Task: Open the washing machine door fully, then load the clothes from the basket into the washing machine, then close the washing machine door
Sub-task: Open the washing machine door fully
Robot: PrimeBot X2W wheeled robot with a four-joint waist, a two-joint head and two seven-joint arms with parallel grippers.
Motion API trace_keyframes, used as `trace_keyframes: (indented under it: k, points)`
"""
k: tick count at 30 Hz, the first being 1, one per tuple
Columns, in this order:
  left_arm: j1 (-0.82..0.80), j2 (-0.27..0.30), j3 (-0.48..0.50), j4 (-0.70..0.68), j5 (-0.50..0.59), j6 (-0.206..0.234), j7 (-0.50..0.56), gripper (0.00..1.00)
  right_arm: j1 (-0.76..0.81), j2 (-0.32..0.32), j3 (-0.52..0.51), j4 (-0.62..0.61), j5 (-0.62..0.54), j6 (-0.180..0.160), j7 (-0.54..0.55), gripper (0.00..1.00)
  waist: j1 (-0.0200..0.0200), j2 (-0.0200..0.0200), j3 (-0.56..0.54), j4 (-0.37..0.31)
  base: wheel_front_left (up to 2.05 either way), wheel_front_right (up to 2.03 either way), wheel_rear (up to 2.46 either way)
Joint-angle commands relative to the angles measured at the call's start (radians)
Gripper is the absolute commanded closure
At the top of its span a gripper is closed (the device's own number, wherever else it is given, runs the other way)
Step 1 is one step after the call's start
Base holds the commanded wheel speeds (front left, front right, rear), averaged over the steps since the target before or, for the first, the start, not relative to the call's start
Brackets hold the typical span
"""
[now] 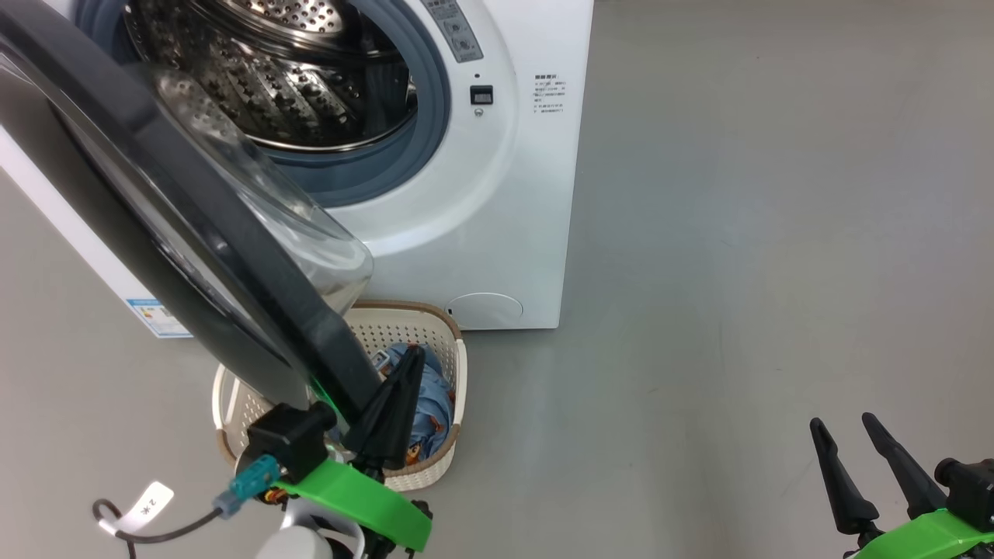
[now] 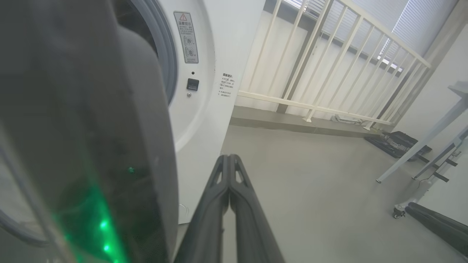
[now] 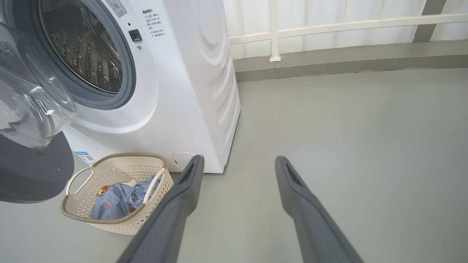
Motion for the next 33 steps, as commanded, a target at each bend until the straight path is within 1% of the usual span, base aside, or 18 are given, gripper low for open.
trace_keyframes:
  k: [1, 11, 20, 33]
  points:
    - [-0.044, 0.007, 0.045, -0.01, -0.011, 0.003, -0.012, 1.0, -0.014, -0.018, 0.017, -0.027, -0.013, 0.003, -0.012, 0.0, 0.0, 0.0, -0.002, 0.001, 0.0, 0.0, 0.0]
    - [-0.02, 0.007, 0.115, -0.007, -0.003, -0.003, -0.013, 1.0, -0.006, -0.022, 0.015, -0.032, -0.015, 0.003, -0.012, 0.0, 0.0, 0.0, -0.011, 0.019, 0.0, 0.0, 0.0]
    - [0.031, 0.007, 0.15, -0.037, 0.013, -0.001, -0.013, 1.0, -0.004, -0.026, 0.019, -0.038, -0.017, 0.003, -0.012, 0.0, 0.0, 0.0, -0.01, 0.05, 0.0, 0.0, 0.0]
    - [0.103, 0.007, 0.181, -0.09, 0.039, 0.015, -0.013, 1.0, -0.01, -0.032, 0.021, -0.045, -0.018, 0.003, -0.012, 0.0, 0.0, 0.0, 0.005, 0.131, 0.0, 0.0, 0.0]
